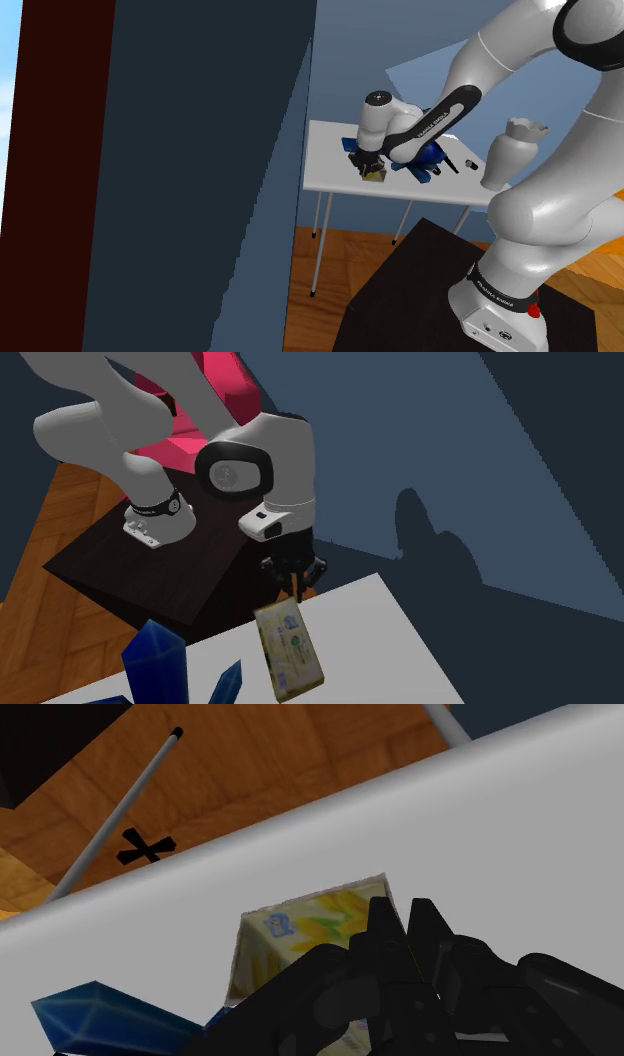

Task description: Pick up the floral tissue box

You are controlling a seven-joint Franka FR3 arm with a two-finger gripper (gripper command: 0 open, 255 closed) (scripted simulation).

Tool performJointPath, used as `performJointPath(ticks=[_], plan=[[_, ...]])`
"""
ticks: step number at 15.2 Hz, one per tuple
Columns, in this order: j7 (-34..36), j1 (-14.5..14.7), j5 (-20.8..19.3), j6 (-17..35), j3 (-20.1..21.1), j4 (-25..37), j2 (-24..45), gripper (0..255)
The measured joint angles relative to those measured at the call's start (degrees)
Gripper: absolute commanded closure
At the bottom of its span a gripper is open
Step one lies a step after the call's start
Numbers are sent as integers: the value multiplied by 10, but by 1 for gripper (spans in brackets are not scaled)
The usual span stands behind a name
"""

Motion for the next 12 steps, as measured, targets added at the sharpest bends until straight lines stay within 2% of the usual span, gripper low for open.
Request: performJointPath(ticks=[8, 12], plan=[[-96, 6, 110, -31, 6, -3, -65, 255], [-131, 13, 151, -49, 3, 1, -90, 255]])
